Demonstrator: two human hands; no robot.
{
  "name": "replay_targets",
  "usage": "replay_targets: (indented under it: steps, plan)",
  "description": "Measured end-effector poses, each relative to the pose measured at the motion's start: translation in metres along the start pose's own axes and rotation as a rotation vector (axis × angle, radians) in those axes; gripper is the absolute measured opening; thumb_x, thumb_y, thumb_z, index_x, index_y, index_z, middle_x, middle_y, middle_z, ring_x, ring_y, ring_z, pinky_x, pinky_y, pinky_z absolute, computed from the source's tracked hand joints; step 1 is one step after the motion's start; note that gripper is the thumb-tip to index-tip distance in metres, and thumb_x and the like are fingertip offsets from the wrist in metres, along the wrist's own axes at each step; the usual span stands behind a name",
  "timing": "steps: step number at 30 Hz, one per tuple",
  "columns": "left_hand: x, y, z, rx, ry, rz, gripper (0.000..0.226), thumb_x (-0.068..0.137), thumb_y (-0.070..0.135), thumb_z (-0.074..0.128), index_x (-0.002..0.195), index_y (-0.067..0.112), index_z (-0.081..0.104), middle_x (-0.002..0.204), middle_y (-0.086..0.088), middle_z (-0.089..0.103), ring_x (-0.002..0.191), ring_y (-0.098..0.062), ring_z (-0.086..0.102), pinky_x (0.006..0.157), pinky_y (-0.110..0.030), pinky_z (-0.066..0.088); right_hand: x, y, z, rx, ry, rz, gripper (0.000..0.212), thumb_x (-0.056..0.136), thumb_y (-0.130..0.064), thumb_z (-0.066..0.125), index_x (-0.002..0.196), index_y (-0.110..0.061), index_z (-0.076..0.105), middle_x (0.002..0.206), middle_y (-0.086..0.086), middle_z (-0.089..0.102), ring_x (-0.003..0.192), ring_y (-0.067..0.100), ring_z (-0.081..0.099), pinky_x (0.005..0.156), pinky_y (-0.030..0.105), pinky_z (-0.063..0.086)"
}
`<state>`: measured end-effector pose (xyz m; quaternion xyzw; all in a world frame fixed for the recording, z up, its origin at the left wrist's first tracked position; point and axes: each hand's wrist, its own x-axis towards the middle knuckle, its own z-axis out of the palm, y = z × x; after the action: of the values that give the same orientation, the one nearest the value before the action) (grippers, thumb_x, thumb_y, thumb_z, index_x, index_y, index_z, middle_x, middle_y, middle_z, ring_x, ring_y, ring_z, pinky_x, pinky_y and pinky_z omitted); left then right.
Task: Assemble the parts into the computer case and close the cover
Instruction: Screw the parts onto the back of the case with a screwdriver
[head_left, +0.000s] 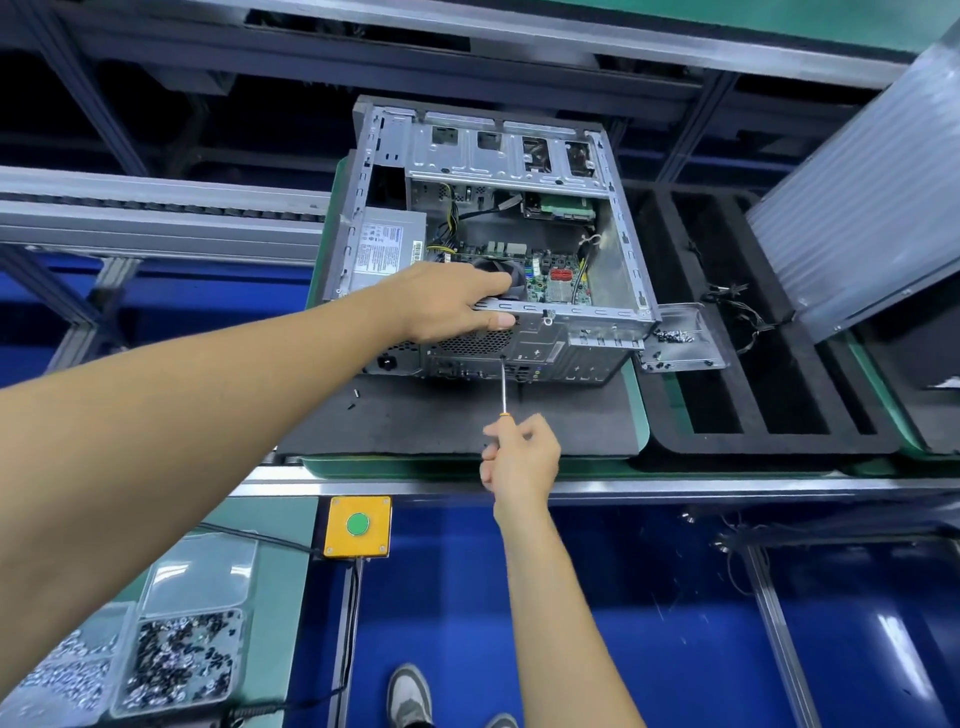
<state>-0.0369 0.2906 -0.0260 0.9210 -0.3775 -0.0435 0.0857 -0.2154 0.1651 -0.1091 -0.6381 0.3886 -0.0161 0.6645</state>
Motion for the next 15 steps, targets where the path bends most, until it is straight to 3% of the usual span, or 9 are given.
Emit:
replay_targets:
  steps: [3,6,11,15]
  plan:
    - [-0.001,-0.001,0.001,-0.003,-0.006,0.010,0.077,0.086,0.082,0.021,0.130,0.024,0.046,0.095,-0.004,0.063,0.089,-0.027,0.060,0.081,-0.043,0.051,0.005,-0.005,-0.007,0.525,-0.321,0.430,0.022,0.096,-0.010,0.056,0.077,-0.014,0.047,0.057,0.000,0.046,0.035,0.009,0.030,0.030,0.020,0.020]
    - [-0.001,0.000,0.000,-0.008,-0.006,0.004,0.076,0.087,0.081,0.023,0.129,0.023,0.046,0.091,-0.002,0.061,0.086,-0.026,0.060,0.081,-0.044,0.051,0.003,-0.003,-0.006,0.672,-0.384,0.539,0.021,0.097,-0.015,0.057,0.077,-0.013,0.051,0.058,-0.003,0.045,0.035,0.005,0.030,0.029,0.017,0.022]
    - [-0.001,0.001,-0.001,-0.009,-0.009,0.000,0.064,0.093,0.074,0.031,0.127,0.023,0.047,0.087,-0.001,0.060,0.082,-0.024,0.058,0.073,-0.039,0.046,-0.012,-0.003,0.004,0.305,-0.098,0.292,0.010,0.086,-0.017,0.065,0.082,-0.011,0.059,0.070,0.002,0.073,0.045,0.015,0.056,0.039,0.021,0.031]
    - [0.000,0.000,0.000,-0.021,-0.006,-0.001,0.060,0.094,0.073,0.033,0.124,0.024,0.047,0.084,0.001,0.059,0.081,-0.022,0.058,0.071,-0.038,0.044,-0.025,0.005,0.015,-0.125,0.118,-0.019,0.012,0.086,-0.028,0.066,0.082,-0.018,0.063,0.069,-0.003,0.072,0.051,0.017,0.063,0.051,0.028,0.037]
